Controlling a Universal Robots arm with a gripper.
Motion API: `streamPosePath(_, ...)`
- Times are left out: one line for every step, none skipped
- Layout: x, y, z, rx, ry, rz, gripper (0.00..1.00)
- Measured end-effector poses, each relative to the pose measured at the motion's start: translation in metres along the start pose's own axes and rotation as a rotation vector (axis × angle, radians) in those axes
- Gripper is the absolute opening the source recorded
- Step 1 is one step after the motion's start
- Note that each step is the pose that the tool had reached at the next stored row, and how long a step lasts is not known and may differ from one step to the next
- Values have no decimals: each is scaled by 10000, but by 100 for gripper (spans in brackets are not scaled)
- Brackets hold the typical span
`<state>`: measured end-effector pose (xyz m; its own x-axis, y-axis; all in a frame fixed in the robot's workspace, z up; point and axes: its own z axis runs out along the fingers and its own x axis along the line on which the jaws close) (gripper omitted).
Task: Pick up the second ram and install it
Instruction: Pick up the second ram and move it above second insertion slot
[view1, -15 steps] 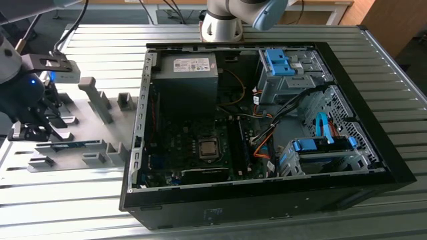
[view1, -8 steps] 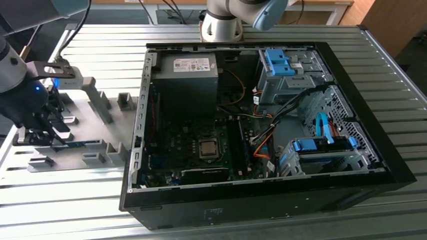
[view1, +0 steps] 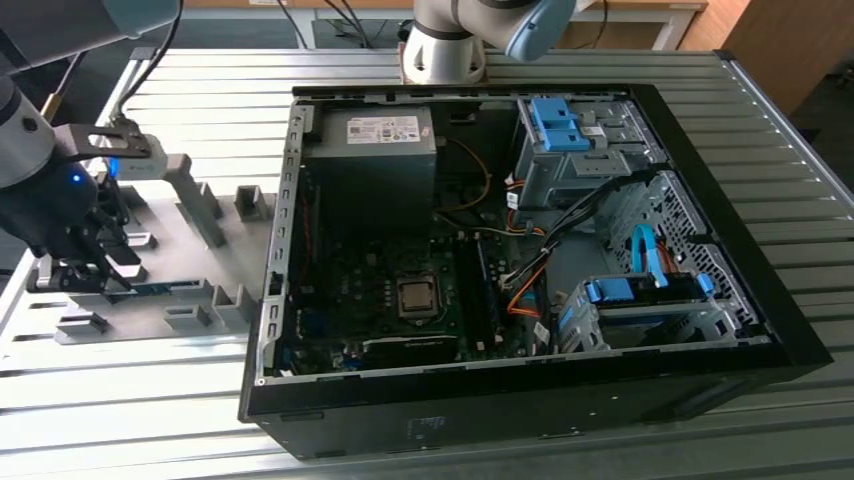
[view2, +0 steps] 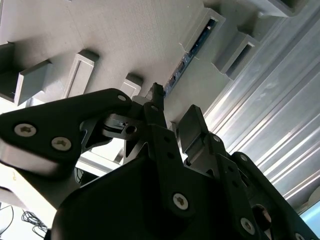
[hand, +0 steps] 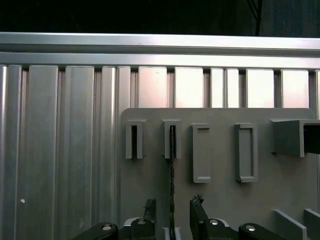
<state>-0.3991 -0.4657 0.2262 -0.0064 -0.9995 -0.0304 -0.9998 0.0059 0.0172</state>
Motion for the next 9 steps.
streamPosePath(0,1,4,1,-1,-1,40)
streamPosePath(1,3,8,0,0,-1,40)
streamPosePath(1,5,14,-1,0,-1,40)
streamPosePath(0,7,21,0,0,0,40)
streamPosePath(1,7,29,1,-1,0,40)
streamPosePath(1,8,37,1,0,-1,40)
streamPosePath(2,8,46,0,1,-1,40)
streamPosePath(2,9,58,0,1,0,40)
streamPosePath(2,9,71,-1,1,0,40)
